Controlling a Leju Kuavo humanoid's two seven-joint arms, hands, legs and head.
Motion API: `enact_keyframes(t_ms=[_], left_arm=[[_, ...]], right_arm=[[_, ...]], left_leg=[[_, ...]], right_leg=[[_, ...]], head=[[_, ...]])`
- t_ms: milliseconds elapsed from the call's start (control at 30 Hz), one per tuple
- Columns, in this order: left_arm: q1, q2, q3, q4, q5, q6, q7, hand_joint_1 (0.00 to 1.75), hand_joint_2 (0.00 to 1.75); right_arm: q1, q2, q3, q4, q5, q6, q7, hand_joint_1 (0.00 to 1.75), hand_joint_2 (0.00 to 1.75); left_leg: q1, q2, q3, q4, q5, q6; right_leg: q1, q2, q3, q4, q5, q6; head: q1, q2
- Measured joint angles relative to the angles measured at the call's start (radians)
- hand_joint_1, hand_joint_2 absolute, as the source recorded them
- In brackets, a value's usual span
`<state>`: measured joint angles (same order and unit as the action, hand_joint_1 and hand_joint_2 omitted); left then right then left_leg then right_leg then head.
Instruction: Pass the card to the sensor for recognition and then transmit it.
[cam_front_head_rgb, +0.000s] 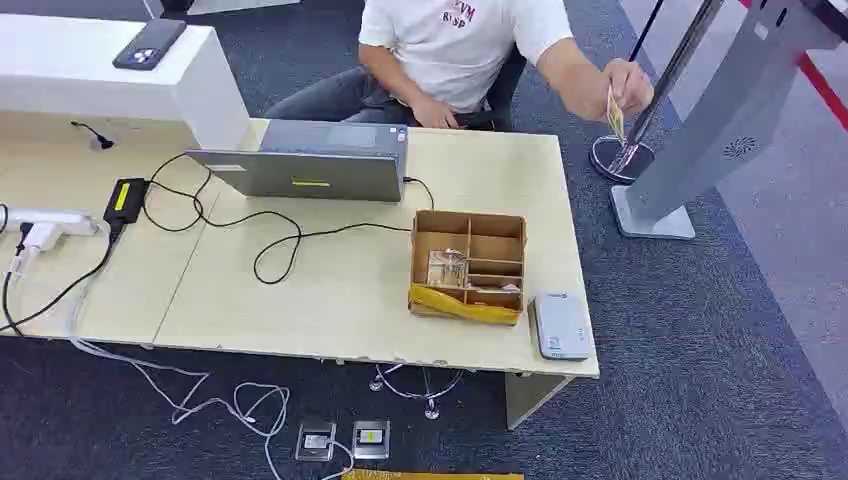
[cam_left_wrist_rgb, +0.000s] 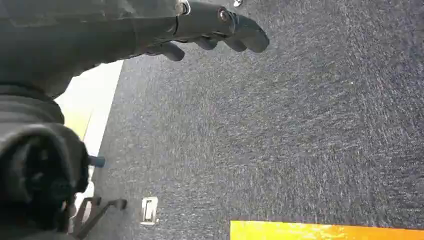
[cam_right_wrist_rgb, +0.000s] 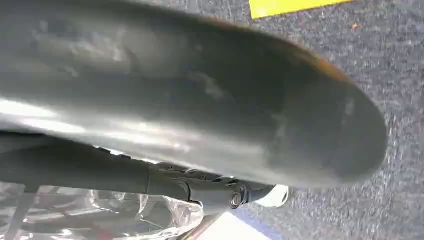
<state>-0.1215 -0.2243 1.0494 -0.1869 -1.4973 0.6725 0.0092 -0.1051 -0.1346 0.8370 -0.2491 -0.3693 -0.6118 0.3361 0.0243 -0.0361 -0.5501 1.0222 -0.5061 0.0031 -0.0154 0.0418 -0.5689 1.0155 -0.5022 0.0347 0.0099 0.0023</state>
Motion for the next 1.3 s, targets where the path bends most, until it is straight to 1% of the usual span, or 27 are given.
enact_keyframes(t_ms=[100,133,167,200,233,267,300,333,367,400,433,467,567,633,733,833,1033,1100,1200,1300], left_arm=[[0.000,0.000,-0.002,0.000,0.000,0.000,-0.016,0.00,0.00],[0.000,0.000,-0.004,0.000,-0.005,0.000,-0.021,0.00,0.00],[0.000,0.001,-0.008,0.000,-0.012,0.000,-0.022,0.00,0.00],[0.000,0.003,-0.014,0.000,-0.015,0.000,-0.023,0.00,0.00],[0.000,0.004,-0.018,0.000,-0.023,0.000,-0.026,0.00,0.00],[0.000,0.005,-0.020,0.000,-0.031,0.000,-0.030,0.00,0.00],[0.000,0.006,-0.024,0.000,-0.039,0.000,-0.032,0.00,0.00],[0.000,0.009,-0.027,0.000,-0.042,0.000,-0.033,0.00,0.00],[0.002,0.010,-0.029,0.000,-0.043,0.000,-0.035,0.00,0.00],[0.003,0.013,-0.034,0.000,-0.043,0.000,-0.037,0.00,0.00],[0.003,0.014,-0.038,0.000,-0.043,0.000,-0.040,0.00,0.00],[0.003,0.016,-0.042,0.000,-0.043,0.000,-0.042,0.00,0.00],[0.002,0.019,-0.046,0.000,-0.037,0.000,-0.047,0.00,0.00],[0.002,0.019,-0.048,0.000,-0.032,0.000,-0.052,0.00,0.00],[0.003,0.019,-0.049,0.000,-0.033,0.000,-0.053,0.00,0.00],[0.003,0.019,-0.049,0.000,-0.037,0.000,-0.054,0.00,0.00],[0.003,0.020,-0.049,0.000,-0.041,0.000,-0.054,0.00,0.00],[0.003,0.020,-0.050,0.000,-0.042,0.000,-0.054,0.00,0.00],[0.004,0.021,-0.053,0.000,-0.057,0.000,-0.061,0.00,0.00],[0.002,0.024,-0.067,0.000,-0.059,0.000,-0.062,0.00,0.00]], right_arm=[[-0.012,-0.029,0.000,0.000,0.006,-0.020,-0.007,0.00,0.00],[-0.025,-0.048,0.000,0.000,0.032,-0.022,-0.036,0.00,0.00],[-0.041,-0.075,-0.005,0.007,0.068,-0.025,-0.061,0.00,1.75],[-0.061,-0.107,-0.016,0.010,0.122,-0.025,-0.052,0.00,1.75],[-0.080,-0.137,-0.028,0.007,0.211,-0.024,-0.007,0.00,1.75],[-0.090,-0.176,-0.049,-0.008,0.341,-0.021,0.061,0.00,1.75],[-0.091,-0.221,-0.084,-0.039,0.488,-0.021,0.131,0.00,1.75],[-0.092,-0.268,-0.121,-0.081,0.606,-0.018,0.190,0.00,1.75],[-0.097,-0.313,-0.152,-0.129,0.679,-0.013,0.246,0.00,1.75],[-0.099,-0.360,-0.182,-0.179,0.709,-0.008,0.296,0.00,1.75],[-0.101,-0.399,-0.206,-0.223,0.726,-0.006,0.328,0.00,1.75],[-0.102,-0.434,-0.231,-0.267,0.744,-0.002,0.346,0.00,1.75],[-0.138,-0.513,-0.306,-0.395,0.835,0.043,0.355,0.00,1.75],[-0.173,-0.552,-0.356,-0.465,0.891,0.086,0.356,0.00,1.75],[-0.220,-0.591,-0.426,-0.560,0.935,0.133,0.357,0.00,1.75],[-0.253,-0.610,-0.484,-0.635,0.961,0.170,0.357,0.00,1.75],[-0.268,-0.625,-0.567,-0.740,0.968,0.178,0.357,0.00,1.75],[-0.270,-0.629,-0.583,-0.759,0.966,0.175,0.354,0.00,1.75],[-0.300,-0.629,-0.588,-0.814,0.946,0.133,0.307,0.00,1.75],[-0.365,-0.628,-0.581,-0.887,0.939,0.135,0.310,0.00,1.75]], left_leg=[[-0.001,0.000,-0.001,0.000,0.000,0.000],[-0.001,0.000,-0.001,0.000,0.000,0.000],[-0.001,0.000,-0.001,0.000,0.000,0.000],[-0.003,0.001,0.000,0.000,0.000,0.001],[-0.004,0.001,0.000,0.000,0.001,0.001],[-0.004,0.000,0.000,0.000,0.001,0.002],[-0.005,-0.003,0.000,0.000,0.002,0.003],[-0.006,-0.004,-0.001,0.000,0.002,0.004],[-0.007,-0.003,-0.001,0.000,0.002,0.004],[-0.007,-0.003,-0.001,0.000,0.002,0.004],[-0.007,-0.003,-0.001,0.000,0.002,0.004],[-0.007,-0.003,-0.003,0.000,0.002,0.004],[-0.007,0.000,-0.004,0.000,0.002,0.004],[-0.007,0.000,-0.003,0.000,0.003,0.005],[-0.007,-0.003,-0.004,0.000,0.004,0.006],[-0.007,-0.004,-0.004,0.000,0.004,0.006],[-0.007,-0.005,-0.005,0.000,0.004,0.006],[-0.007,-0.005,-0.006,0.000,0.004,0.006],[-0.008,-0.003,-0.008,0.000,0.004,0.006],[-0.008,-0.002,-0.006,0.000,0.005,0.006]], right_leg=[[-0.001,0.000,0.000,0.000,0.000,0.000],[-0.001,0.000,0.000,0.000,0.000,0.000],[-0.002,0.001,0.000,0.000,0.001,0.001],[-0.003,0.001,0.000,0.000,0.001,0.001],[-0.004,0.001,0.000,0.000,0.001,0.002],[-0.004,0.000,0.001,0.000,0.001,0.002],[-0.005,-0.002,0.002,0.000,0.001,0.002],[-0.006,-0.004,0.002,0.000,0.001,0.002],[-0.007,-0.004,0.001,0.000,0.001,0.002],[-0.007,-0.004,0.001,0.000,0.002,0.003],[-0.007,-0.004,0.001,0.000,0.002,0.003],[-0.007,-0.005,0.002,0.000,0.002,0.003],[-0.007,0.000,-0.001,0.001,0.002,0.003],[-0.007,0.000,-0.002,0.001,0.003,0.004],[-0.007,-0.003,-0.002,0.003,0.003,0.004],[-0.007,-0.005,-0.003,0.003,0.003,0.004],[-0.007,-0.005,-0.003,0.003,0.002,0.004],[-0.007,-0.005,-0.003,0.003,0.002,0.004],[-0.008,-0.004,-0.005,0.004,0.003,0.004],[-0.008,-0.003,-0.006,0.005,0.003,0.004]], head=[[0.000,0.000],[0.000,0.000],[0.000,0.000],[0.000,0.000],[-0.001,0.000],[0.000,0.000],[0.001,0.000],[0.000,0.000],[-0.001,0.000],[0.000,0.000],[0.000,0.000],[0.000,0.000],[0.000,0.000],[0.000,0.000],[-0.001,0.000],[0.000,0.000],[-0.001,0.000],[0.000,0.000],[-0.001,0.000],[0.000,0.000]])
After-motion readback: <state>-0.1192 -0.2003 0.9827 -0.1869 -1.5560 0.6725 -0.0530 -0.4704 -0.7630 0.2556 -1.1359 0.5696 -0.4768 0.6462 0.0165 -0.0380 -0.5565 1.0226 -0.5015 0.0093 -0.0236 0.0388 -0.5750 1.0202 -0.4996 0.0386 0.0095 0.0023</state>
